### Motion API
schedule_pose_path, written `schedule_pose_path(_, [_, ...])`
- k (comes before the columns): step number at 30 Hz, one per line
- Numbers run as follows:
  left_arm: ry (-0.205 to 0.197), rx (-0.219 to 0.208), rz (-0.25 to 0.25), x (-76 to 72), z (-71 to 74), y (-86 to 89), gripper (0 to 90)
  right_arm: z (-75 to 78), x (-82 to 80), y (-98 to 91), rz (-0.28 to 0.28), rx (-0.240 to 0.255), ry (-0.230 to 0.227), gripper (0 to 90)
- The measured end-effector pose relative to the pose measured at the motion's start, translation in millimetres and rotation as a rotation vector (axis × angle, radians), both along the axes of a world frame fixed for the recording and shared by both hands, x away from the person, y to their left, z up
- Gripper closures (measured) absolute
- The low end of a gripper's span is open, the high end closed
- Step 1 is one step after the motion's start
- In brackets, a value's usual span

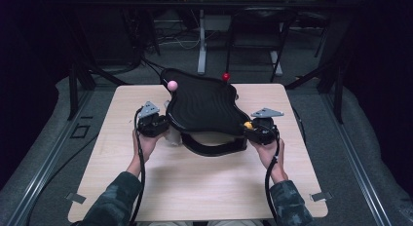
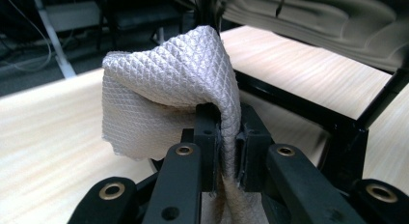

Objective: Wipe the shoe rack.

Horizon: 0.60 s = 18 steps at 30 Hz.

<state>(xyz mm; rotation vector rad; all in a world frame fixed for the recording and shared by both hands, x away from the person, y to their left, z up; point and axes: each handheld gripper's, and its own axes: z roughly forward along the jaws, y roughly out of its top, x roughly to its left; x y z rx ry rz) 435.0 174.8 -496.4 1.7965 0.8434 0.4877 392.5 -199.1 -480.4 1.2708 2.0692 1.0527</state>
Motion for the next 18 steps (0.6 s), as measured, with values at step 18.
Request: schedule_pose_path(18, [0.044,0.053,0.052,-15.8,-26.9,15.7,81.8,1.1,-2.6,5.8,-0.017,-0.002,0.014,60.1])
